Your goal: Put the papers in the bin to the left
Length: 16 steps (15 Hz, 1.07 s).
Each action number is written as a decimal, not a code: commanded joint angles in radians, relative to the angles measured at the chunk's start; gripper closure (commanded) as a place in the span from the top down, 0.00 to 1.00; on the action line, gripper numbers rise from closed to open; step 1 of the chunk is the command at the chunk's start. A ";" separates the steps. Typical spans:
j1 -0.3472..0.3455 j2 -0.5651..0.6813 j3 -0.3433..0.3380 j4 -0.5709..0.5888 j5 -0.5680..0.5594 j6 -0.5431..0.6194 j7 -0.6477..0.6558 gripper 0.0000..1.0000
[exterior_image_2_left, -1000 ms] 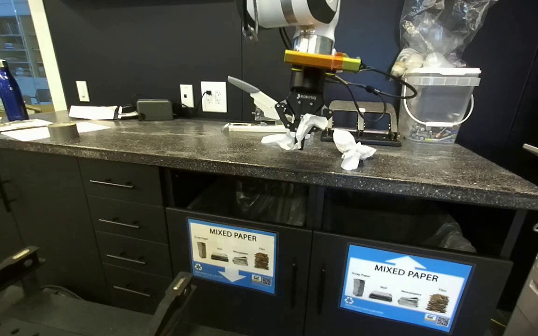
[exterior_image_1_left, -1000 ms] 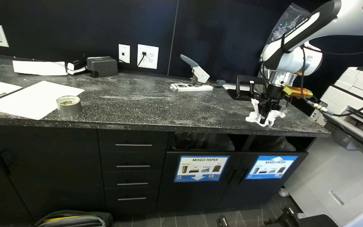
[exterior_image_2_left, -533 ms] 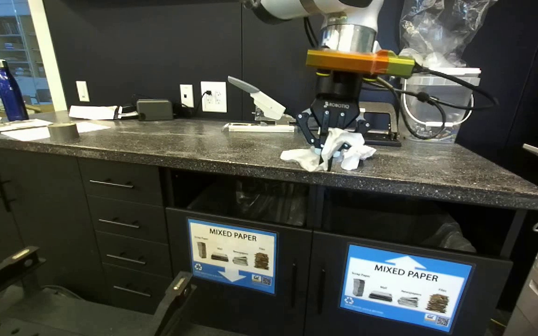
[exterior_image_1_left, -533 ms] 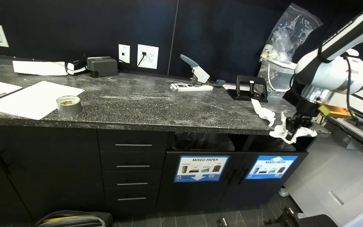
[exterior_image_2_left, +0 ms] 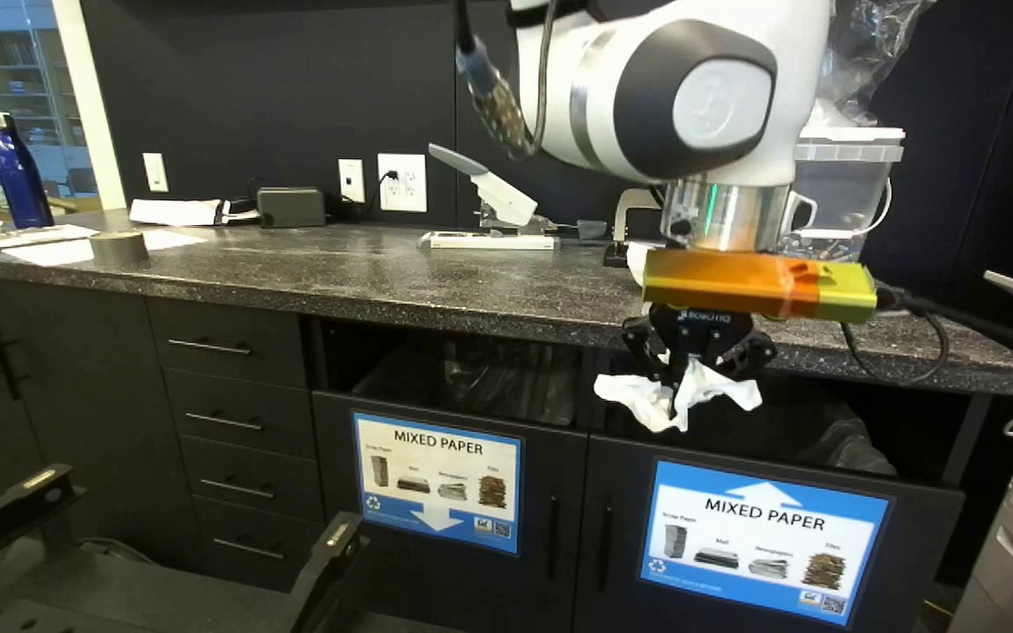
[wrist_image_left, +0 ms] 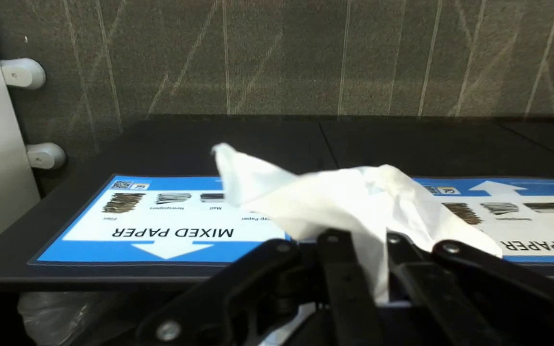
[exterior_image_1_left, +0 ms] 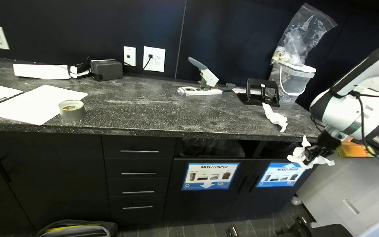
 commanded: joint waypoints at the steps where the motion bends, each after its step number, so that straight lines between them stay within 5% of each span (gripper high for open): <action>1: -0.165 0.211 0.193 0.145 0.111 0.198 -0.070 0.09; 7: -0.440 0.516 0.486 0.385 -0.091 0.486 0.128 0.08; 16: -0.450 0.787 0.473 0.650 -0.522 0.647 0.626 0.07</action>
